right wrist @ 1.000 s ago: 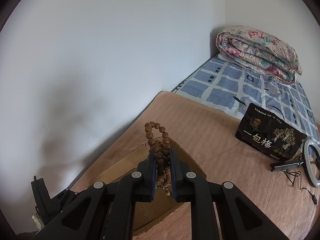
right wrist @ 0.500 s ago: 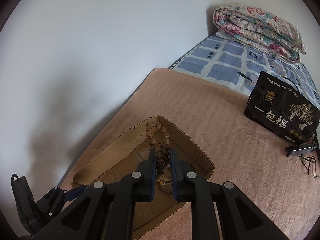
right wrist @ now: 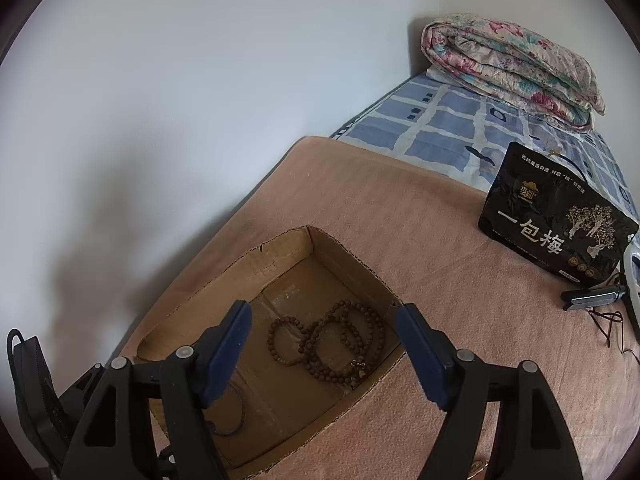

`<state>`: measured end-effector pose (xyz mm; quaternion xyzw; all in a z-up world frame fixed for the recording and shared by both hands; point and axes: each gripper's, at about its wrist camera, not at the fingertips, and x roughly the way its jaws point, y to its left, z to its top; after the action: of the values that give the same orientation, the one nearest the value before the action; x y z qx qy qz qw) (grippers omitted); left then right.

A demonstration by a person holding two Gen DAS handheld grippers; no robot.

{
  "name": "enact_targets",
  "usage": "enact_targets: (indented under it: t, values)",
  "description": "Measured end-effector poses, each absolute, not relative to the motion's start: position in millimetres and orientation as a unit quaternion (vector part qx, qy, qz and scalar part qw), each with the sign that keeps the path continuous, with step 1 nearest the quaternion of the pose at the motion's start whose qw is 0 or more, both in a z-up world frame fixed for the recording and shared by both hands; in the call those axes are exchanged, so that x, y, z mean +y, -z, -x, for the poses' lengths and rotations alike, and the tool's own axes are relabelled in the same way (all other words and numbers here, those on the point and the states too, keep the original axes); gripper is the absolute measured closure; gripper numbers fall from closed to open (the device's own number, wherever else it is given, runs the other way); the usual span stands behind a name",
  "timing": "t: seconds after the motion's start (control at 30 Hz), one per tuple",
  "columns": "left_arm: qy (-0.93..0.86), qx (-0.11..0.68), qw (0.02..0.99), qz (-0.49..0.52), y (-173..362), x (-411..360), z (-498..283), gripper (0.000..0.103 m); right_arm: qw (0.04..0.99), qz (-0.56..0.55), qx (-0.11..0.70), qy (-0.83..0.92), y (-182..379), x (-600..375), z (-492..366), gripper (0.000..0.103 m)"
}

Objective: Organize jewelry
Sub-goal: 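Open both tools to drop the bangle and mala into the box, then move the left tool to the red-strap watch while the right tool approaches the pearl necklace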

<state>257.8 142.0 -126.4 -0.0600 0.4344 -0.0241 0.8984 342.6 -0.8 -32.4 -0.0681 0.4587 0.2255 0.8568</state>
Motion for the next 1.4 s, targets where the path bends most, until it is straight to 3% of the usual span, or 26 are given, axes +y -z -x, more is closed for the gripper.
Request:
enact_targets:
  t: [0.47, 0.6, 1.4]
  values:
    - [0.023, 0.413, 0.909, 0.048, 96, 130, -234, 0.021, 0.875, 0.076, 0.430, -0.209, 4, -32, -310, 0.010]
    - [0.027, 0.406, 0.913, 0.043, 86, 120, -227, 0.021, 0.885, 0.089, 0.412, -0.196, -8, -52, -294, 0.000]
    - [0.102, 0.393, 0.913, 0.032, 70, 9, -214, 0.021, 0.915, 0.041, 0.391, -0.086, -33, -261, -202, 0.000]
